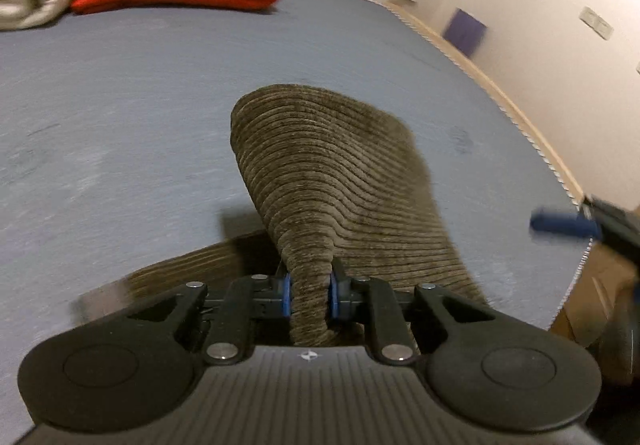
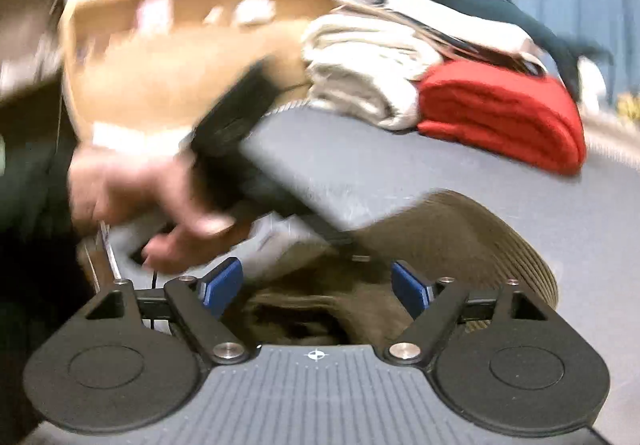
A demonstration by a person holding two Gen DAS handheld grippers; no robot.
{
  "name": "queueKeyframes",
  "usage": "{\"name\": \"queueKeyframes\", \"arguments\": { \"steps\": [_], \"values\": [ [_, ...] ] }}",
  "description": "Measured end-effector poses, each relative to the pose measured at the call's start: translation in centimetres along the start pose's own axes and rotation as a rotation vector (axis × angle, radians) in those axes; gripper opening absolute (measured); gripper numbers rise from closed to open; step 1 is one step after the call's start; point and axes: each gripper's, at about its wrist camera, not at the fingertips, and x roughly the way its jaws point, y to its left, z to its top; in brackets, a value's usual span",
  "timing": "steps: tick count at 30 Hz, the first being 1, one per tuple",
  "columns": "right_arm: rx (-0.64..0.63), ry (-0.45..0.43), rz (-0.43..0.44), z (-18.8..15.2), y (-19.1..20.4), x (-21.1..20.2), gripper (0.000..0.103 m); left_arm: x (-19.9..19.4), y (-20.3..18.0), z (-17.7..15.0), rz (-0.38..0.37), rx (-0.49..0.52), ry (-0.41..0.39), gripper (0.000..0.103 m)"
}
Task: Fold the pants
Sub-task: 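Lift the pants with both grippers and fold them over onto themselves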
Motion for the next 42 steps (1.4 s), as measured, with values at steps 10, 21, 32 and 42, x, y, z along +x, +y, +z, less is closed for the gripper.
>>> {"name": "queueKeyframes", "arguments": {
  "steps": [10, 21, 32, 42],
  "values": [
    [0.528, 0.207, -0.221, -4.2, -12.0, 6.2, 0.093, -3.5, 6.8, -2.6, 0.19, -0.095, 0.053, 0.044],
    [0.666, 0.323, -0.018, -5.3, -12.1, 12.2, 0.087, 2.6, 11.2, -3.1, 0.015, -0.393, 0.168, 0.098],
    [0.551, 0.256, -0.098, -3.1, -10.0, 9.3, 0.036, 2.2, 5.2, 0.6, 0.051, -0.222, 0.093, 0.05],
    [0.452, 0.12, -0.26, -2.0, -15.8, 1.6, 0.036, 6.7, -5.2, 5.6, -0.039, -0.052, -0.018, 0.038]
  ]
}}
